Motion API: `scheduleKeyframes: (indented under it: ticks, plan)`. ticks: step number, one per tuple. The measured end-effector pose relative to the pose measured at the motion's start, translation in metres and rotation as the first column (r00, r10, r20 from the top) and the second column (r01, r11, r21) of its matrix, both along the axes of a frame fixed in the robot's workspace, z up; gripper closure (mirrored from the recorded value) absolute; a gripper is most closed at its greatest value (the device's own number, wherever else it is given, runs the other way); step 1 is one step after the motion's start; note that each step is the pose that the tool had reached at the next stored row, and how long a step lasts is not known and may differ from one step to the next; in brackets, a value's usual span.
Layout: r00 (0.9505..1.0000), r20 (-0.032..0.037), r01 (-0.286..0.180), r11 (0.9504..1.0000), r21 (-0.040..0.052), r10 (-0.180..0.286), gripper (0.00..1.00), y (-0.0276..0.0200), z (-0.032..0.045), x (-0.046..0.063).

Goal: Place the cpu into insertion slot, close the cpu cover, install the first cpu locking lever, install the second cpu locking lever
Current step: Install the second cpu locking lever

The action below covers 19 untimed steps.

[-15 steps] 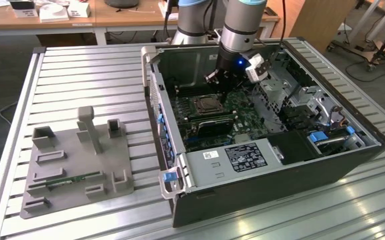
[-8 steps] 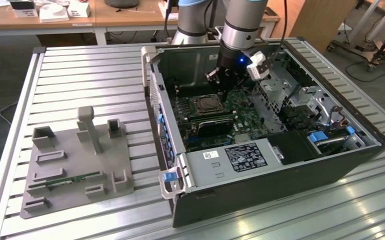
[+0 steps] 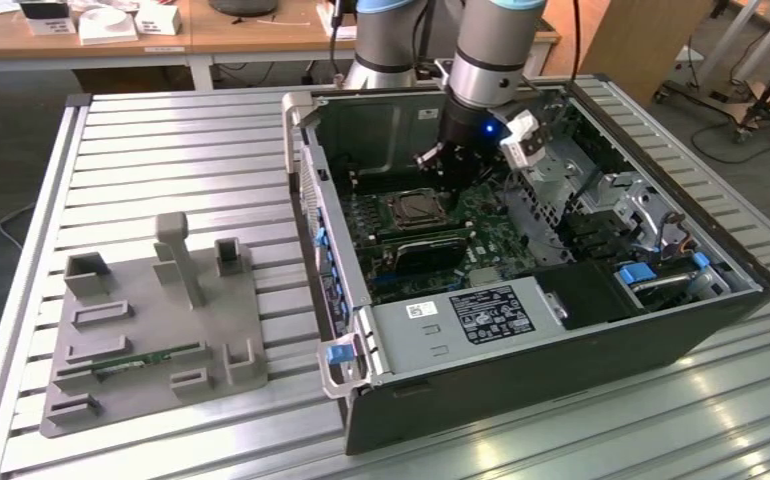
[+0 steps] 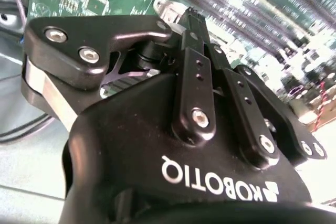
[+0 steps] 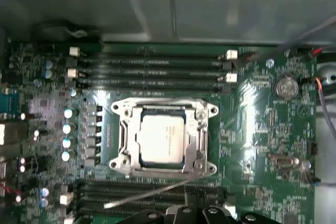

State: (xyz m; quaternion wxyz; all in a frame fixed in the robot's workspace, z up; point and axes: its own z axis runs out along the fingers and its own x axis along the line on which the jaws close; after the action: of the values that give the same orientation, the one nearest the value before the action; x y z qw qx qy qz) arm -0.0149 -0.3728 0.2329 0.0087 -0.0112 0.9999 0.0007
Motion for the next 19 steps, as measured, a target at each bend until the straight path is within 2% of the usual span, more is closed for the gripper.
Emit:
scheduleKeyframes:
  ticks: [10, 15, 19]
  plan:
    - [1.0000, -0.0001, -0.006, 1.0000, 0.0002, 0.006, 0.90, -0.0022, -0.0038, -0.026]
    - [1.0000, -0.0001, -0.007, 1.0000, 0.0002, 0.007, 0.90, -0.0022, -0.0058, -0.046]
    - [1.0000, -0.0005, -0.006, 1.0000, 0.0002, 0.006, 0.90, -0.0022, -0.0080, -0.058]
